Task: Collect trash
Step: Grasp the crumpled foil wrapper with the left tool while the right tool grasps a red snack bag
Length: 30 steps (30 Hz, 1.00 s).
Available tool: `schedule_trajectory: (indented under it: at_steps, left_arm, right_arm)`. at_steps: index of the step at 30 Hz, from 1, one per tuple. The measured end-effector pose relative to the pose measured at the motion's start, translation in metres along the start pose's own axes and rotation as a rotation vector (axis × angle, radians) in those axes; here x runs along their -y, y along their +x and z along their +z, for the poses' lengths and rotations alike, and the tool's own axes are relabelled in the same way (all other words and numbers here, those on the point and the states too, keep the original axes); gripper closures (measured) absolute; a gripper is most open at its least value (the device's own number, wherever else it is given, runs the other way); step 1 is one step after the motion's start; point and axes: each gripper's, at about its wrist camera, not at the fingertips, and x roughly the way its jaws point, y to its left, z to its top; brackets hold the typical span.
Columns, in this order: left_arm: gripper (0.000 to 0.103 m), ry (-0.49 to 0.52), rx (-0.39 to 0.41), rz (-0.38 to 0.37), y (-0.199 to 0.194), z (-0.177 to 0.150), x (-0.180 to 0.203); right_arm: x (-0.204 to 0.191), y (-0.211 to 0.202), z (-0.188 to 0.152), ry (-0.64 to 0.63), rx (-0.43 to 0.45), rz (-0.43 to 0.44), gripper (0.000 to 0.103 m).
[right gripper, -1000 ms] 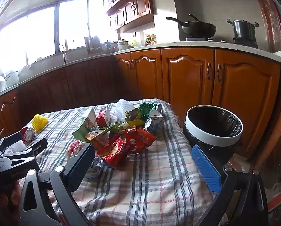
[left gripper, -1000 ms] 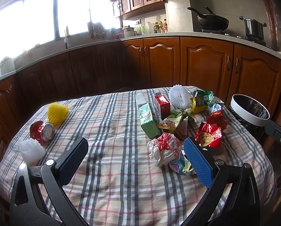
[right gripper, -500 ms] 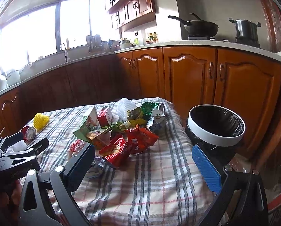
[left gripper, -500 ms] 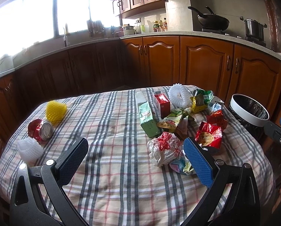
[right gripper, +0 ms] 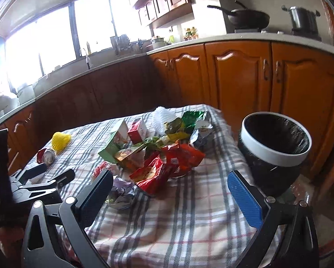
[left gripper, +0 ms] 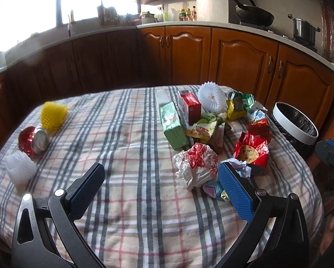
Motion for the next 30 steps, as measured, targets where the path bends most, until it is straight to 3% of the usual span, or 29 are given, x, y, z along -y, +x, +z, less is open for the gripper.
schedule_trajectory:
  at_steps: [4, 8, 16, 19, 20, 21, 22, 25, 30]
  left_arm:
    - [0.005, 0.006, -0.047, -0.042, 0.015, 0.003, -0.001]
    - [0.014, 0.021, -0.101, -0.085, 0.036, 0.009, 0.001]
    - [0.034, 0.043, -0.212, -0.185, 0.082, 0.015, 0.010]
    - [0.049, 0.042, -0.243, -0.230, 0.092, 0.014, 0.014]
    - [0.062, 0.039, -0.250, -0.249, 0.094, 0.014, 0.015]
    - [0.072, 0.033, -0.265, -0.283, 0.097, 0.013, 0.017]
    - [0.072, 0.028, -0.274, -0.307, 0.099, 0.012, 0.018]
    - [0.075, 0.041, -0.251, -0.308, 0.093, 0.010, 0.020]
    - [0.077, 0.039, -0.217, -0.291, 0.074, 0.012, 0.013]
  right_arm:
    - [0.002, 0.015, -0.001, 0.023, -0.049, 0.052, 0.011]
    - [0.009, 0.036, -0.002, 0.071, -0.114, 0.100, 0.032]
    - [0.018, 0.082, -0.005, 0.172, -0.243, 0.164, 0.047]
    - [0.023, 0.096, -0.007, 0.209, -0.283, 0.173, 0.054]
    - [0.025, 0.102, -0.008, 0.222, -0.300, 0.183, 0.063]
    - [0.025, 0.105, -0.008, 0.228, -0.308, 0.190, 0.078]
    - [0.025, 0.108, -0.010, 0.231, -0.320, 0.194, 0.085]
    - [0.026, 0.108, -0.012, 0.237, -0.321, 0.204, 0.093]
    - [0.023, 0.091, -0.005, 0.193, -0.277, 0.196, 0.096]
